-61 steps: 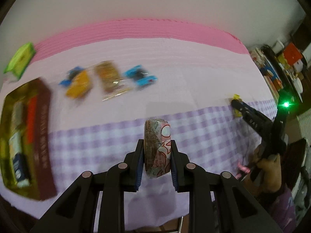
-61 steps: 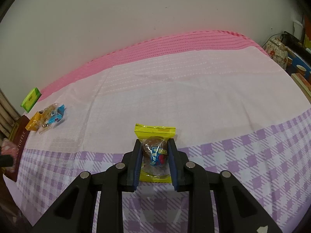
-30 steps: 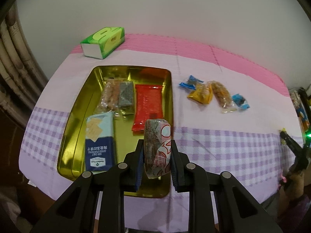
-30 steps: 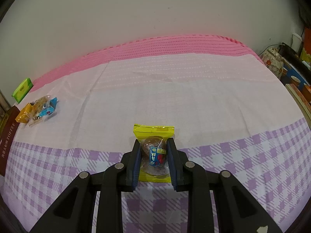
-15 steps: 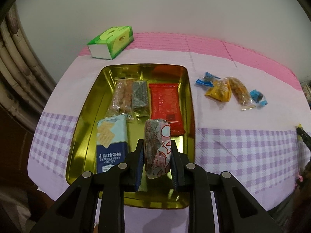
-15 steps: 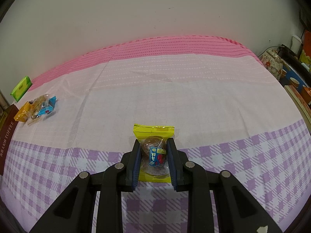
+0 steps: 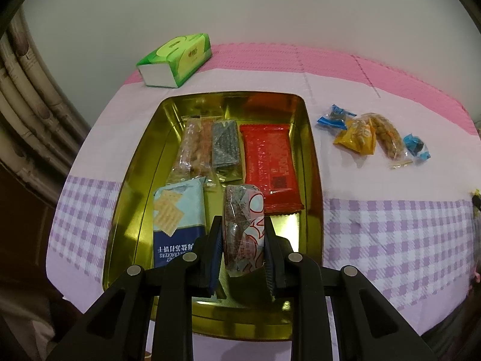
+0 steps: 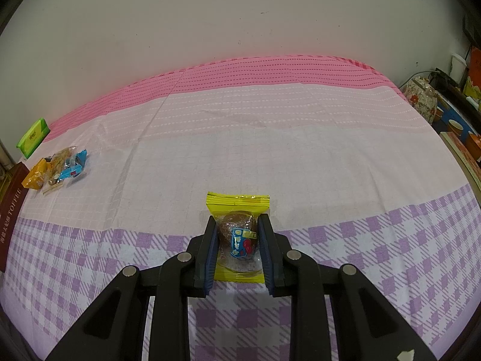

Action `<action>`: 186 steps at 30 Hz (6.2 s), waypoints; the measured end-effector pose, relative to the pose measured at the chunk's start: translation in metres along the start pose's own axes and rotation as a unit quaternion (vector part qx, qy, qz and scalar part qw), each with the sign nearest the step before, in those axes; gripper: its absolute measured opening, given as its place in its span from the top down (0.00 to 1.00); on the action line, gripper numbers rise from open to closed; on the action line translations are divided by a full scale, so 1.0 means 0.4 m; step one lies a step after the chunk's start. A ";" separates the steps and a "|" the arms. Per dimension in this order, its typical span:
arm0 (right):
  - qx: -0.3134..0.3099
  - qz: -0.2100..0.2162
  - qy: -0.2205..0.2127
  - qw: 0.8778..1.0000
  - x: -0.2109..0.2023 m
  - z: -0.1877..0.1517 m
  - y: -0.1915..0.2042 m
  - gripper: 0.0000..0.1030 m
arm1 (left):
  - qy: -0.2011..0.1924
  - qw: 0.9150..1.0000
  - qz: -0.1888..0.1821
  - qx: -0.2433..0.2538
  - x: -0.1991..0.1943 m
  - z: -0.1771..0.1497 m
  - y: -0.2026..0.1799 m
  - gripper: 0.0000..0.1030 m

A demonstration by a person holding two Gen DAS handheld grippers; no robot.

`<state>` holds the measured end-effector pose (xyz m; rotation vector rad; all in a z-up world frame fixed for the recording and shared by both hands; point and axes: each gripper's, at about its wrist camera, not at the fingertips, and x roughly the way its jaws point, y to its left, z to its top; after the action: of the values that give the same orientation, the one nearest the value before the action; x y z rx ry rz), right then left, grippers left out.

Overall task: Organize snacks
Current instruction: 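Carry the pink-and-white candy with the left tool into the gold tin and release, then lower the yellow candy into the gold tin with the right tool and release, then grasp the clear bagged pastry with red print using the right tool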

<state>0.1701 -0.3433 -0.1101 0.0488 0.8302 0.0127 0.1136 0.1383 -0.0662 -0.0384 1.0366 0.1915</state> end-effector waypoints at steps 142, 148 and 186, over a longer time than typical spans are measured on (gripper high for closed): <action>-0.141 0.293 0.069 0.943 0.012 0.146 1.060 0.74 | -0.029 0.994 0.078 -0.076 -0.129 -0.047 0.157 0.34; -0.114 0.297 0.040 0.947 -0.043 0.125 0.945 0.71 | -0.027 0.994 0.082 -0.065 -0.125 -0.051 0.145 0.33; -0.263 0.132 0.104 0.950 0.233 0.180 0.743 0.52 | -0.027 0.996 0.088 0.022 -0.097 -0.059 0.036 0.32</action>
<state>0.2887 -0.0465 -0.1159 -0.3505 1.0040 0.4989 0.0718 0.1440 -0.0439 0.0974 0.9899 0.3273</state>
